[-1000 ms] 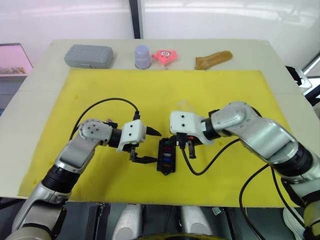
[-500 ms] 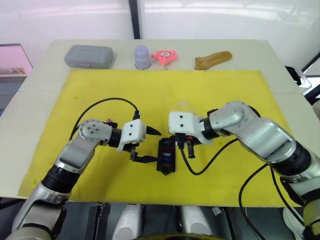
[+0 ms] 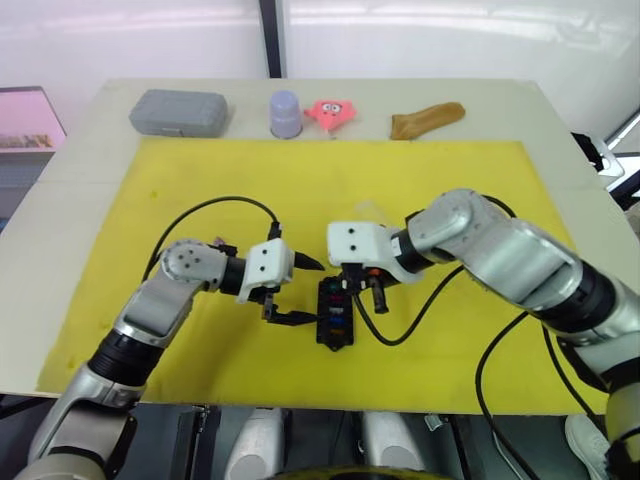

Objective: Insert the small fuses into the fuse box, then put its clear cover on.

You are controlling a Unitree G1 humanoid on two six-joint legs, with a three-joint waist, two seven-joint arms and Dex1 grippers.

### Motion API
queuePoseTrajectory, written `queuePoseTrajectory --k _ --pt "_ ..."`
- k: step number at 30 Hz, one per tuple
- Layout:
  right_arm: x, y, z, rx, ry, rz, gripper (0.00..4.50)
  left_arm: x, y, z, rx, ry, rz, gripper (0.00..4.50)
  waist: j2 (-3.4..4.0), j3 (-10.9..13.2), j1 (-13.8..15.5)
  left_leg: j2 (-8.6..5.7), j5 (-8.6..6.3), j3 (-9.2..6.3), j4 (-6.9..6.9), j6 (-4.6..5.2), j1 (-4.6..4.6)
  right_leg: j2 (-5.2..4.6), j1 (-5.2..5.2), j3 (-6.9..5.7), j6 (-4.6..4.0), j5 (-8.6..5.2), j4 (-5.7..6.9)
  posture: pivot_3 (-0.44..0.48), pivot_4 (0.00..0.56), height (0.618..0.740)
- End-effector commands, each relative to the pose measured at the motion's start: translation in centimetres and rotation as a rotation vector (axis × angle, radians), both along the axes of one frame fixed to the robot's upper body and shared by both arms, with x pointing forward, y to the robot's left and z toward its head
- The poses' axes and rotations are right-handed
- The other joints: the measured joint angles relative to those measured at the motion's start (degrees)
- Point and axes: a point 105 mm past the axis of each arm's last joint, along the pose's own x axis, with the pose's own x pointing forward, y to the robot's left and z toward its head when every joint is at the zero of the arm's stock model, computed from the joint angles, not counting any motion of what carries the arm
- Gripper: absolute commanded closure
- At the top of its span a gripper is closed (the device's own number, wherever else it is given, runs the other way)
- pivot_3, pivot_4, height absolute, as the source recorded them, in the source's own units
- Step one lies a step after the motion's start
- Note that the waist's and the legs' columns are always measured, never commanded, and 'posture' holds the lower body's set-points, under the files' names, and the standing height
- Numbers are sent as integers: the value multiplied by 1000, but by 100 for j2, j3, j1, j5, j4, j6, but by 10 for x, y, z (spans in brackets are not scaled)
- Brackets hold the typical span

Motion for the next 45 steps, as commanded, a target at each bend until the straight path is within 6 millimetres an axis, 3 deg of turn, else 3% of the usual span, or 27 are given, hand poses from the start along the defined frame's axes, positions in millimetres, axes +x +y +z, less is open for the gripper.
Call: queuePoseTrajectory --k 1,14,17,23,28,32,35,41,45 --pt "3 1 0 -14 -19 -11 4500 -1 -4 5 -14 -30 -10 112 0 0 -1 0 0 0 0 0 0 0 0 0 0 0 0 0 150 740" --pt "-2 6 8 52 -34 -2 4500 0 1 5 -8 -28 -1 112 0 -1 -3 0 0 -1 2 0 0 0 0 0 0 0 2 0 150 740" --pt "-5 5 12 79 -43 13 3387 0 2 5 -6 -27 0 0 0 -1 -1 0 0 -1 2 0 0 0 -1 0 0 0 4 0 150 740" --pt "-9 -3 29 143 -64 27 475 1 5 7 2 -27 -3 0 0 -1 2 -2 0 -1 2 0 0 -1 -1 0 0 0 4 0 150 740" --pt "-12 -11 42 353 -72 75 475 1 7 10 4 -30 -14 0 -3 -2 9 -5 0 0 3 0 0 -3 3 -2 1 0 2 0 150 740" --pt "-16 -12 37 560 -62 84 475 -2 9 12 -3 -19 -20 0 -3 -2 2 -5 0 0 3 1 0 -2 3 -3 1 0 4 0 150 740" --pt "-21 -9 24 711 -22 87 1304 -2 12 13 -11 -7 -1 0 -6 -4 0 -3 0 -3 4 1 2 -1 6 -6 1 0 6 0 150 740" --pt "-17 -7 -4 732 22 29 4263 -5 16 12 2 4 10 0 -5 -3 4 -4 0 -6 17 1 2 1 10 -6 1 0 11 0 150 740" --pt "-13 -12 -26 674 34 -27 4422 -6 16 11 4 5 13 0 -5 -3 10 -8 -6 -13 35 10 1 0 21 -11 1 0 10 0 150 740"
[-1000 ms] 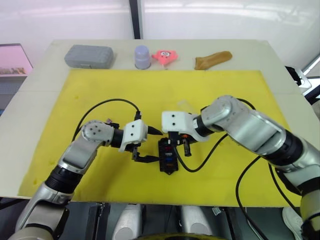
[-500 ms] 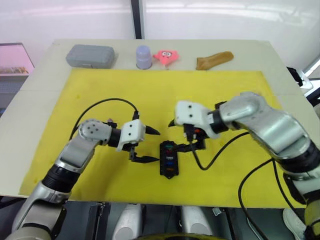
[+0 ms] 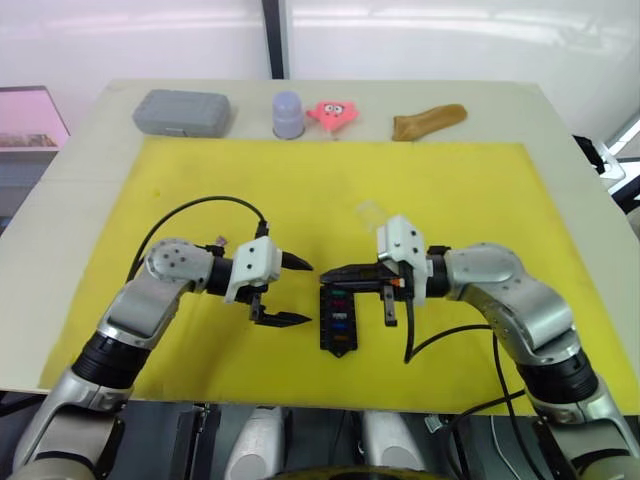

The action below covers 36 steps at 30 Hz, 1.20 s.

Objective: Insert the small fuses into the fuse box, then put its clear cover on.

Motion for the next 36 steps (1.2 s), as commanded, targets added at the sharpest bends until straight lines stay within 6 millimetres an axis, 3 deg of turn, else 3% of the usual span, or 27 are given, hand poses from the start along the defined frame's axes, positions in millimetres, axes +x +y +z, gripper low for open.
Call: queuePoseTrajectory --k 1,10,17,22,27,29,32,36 --pt "3 -2 -9 -34 -16 -30 4422 -4 -2 10 -22 -38 -15 0 0 0 -3 0 -1 0 2 1 0 0 1 1 0 0 0 0 150 740" --pt "7 -12 -38 -163 34 -83 4422 -3 -4 10 -26 -50 -10 0 0 -2 -1 1 -1 -2 7 1 2 2 7 0 0 0 1 0 150 740" --pt "-2 -14 -41 -189 66 -40 4422 5 -5 13 -27 -66 -5 0 1 -3 4 0 -5 -3 12 8 5 2 14 -1 0 0 0 0 150 740" --pt "3 -17 -42 -204 49 -66 4422 10 -7 17 -34 -79 -2 0 -1 -4 6 0 -6 -4 14 10 5 1 17 -3 0 0 0 0 150 740" --pt "21 -14 -4 -34 -80 -176 4422 13 -6 20 -81 -85 41 0 -2 -5 -3 0 -6 -4 17 10 5 1 16 -3 0 0 2 0 150 740" --pt "5 -18 27 65 -96 -141 4422 14 2 23 -131 -50 110 0 1 -3 -1 1 -6 -4 17 10 4 2 11 -2 0 0 6 0 150 740" --pt "-9 -43 52 96 -112 -199 4422 12 22 33 -246 33 254 0 1 -2 5 0 -7 -4 13 12 -1 -1 5 0 0 0 4 0 150 740" --pt "-7 -84 63 57 -133 -382 4422 11 49 42 -375 105 450 0 0 -3 39 1 -9 -7 16 15 1 -1 16 0 0 0 -3 0 150 740"
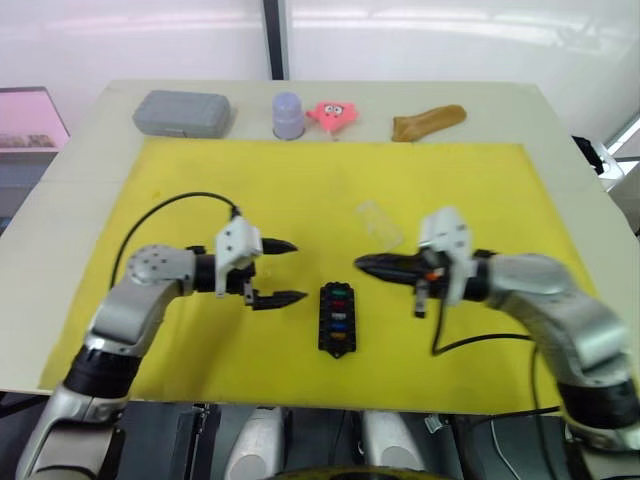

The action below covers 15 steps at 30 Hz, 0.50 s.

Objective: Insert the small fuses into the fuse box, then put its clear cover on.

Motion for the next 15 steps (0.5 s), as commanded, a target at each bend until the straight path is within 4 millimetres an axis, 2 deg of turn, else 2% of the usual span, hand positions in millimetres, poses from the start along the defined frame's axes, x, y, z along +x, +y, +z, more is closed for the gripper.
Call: queuePoseTrajectory --k 1,3,4,5,6,8,11,13,15 --pt "-6 -29 11 0 -10 -106 4422 -8 21 19 -114 43 108 0 0 0 12 0 0 1 1 1 1 0 1 1 0 0 0 0 150 740" --pt "-12 -56 14 -13 16 -187 4422 -17 47 12 -126 115 199 0 0 0 -1 0 -5 4 0 10 2 0 2 4 0 0 0 0 150 740" --pt "-13 -67 15 -20 23 -221 4178 -21 58 8 -119 145 238 0 0 0 -14 1 -11 10 -2 20 3 0 1 8 0 0 -1 0 150 740" --pt "-13 -88 13 -53 36 -298 3862 -29 82 0 -127 225 309 0 0 0 -17 1 -14 13 -2 26 6 1 2 9 0 0 -1 0 150 740" --pt "-14 -102 12 -78 45 -347 3572 -35 97 -3 -137 279 354 0 0 0 -24 4 -15 14 -2 27 6 2 0 9 0 0 -3 0 150 740" --pt "-16 -119 11 -105 54 -403 2549 -45 114 -5 -164 331 408 0 1 0 -11 13 -23 17 -3 41 10 7 6 9 0 0 -7 0 150 740" --pt "-14 -157 10 -127 51 -560 951 -60 161 -10 -291 444 593 0 2 -1 20 13 -29 19 -1 52 14 5 13 9 0 0 -7 0 150 740" --pt "-13 -166 9 -138 52 -594 30 -65 174 -11 -347 482 639 0 2 -1 25 13 -30 22 0 53 15 5 13 10 0 0 -7 0 150 740" --pt "-12 -168 7 -147 43 -603 30 -67 180 -14 -378 512 665 0 2 -1 49 13 -30 22 0 53 15 4 13 10 0 0 -7 0 150 740"
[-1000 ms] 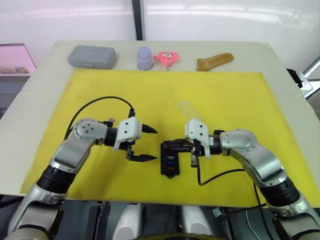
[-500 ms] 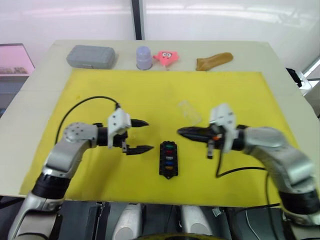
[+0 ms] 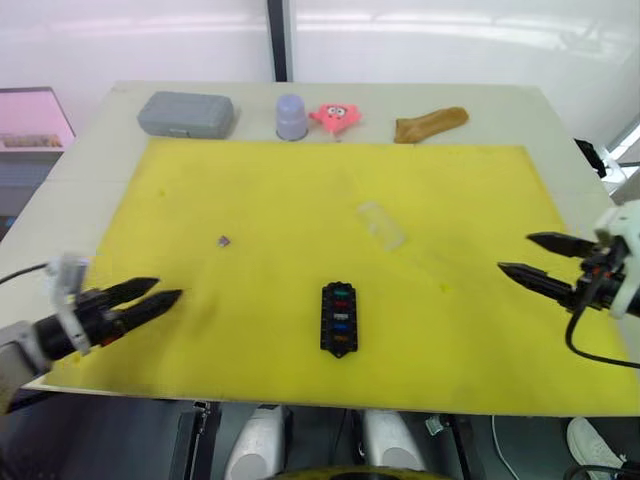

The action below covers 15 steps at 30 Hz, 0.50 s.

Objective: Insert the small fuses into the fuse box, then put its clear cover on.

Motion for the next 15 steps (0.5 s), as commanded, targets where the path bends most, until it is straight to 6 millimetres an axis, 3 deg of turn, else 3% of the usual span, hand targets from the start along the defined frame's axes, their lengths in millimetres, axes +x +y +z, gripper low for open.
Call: queuePoseTrajectory --k 1,4,6,10,13,15 --pt "2 -2 11 -52 -63 -7 30 -3 11 7 -64 7 43 0 1 -1 39 0 0 1 0 0 0 0 0 2 0 0 0 0 150 740" --pt "8 17 13 -26 -83 52 30 4 5 4 -113 52 36 0 1 -1 54 3 2 3 0 -5 0 -2 -3 8 0 0 -1 0 150 740" --pt "10 47 13 6 -83 157 30 18 -4 4 -142 69 19 0 3 -2 67 5 7 3 0 -14 0 -4 -4 13 0 0 -1 0 150 740" --pt "5 106 15 47 -83 386 30 43 -20 22 -326 123 -43 0 0 -1 76 7 13 1 0 -27 -4 -2 -9 13 0 0 -1 0 150 740" --pt "2 142 18 63 -102 527 30 61 -33 32 -431 208 -93 0 -1 -1 67 4 16 3 5 -33 -10 2 -17 7 1 1 1 0 150 740" --pt "1 155 19 68 -111 571 30 70 -36 33 -471 253 -100 0 -1 -1 49 1 17 3 8 -34 -10 3 -19 5 2 1 4 0 150 740"
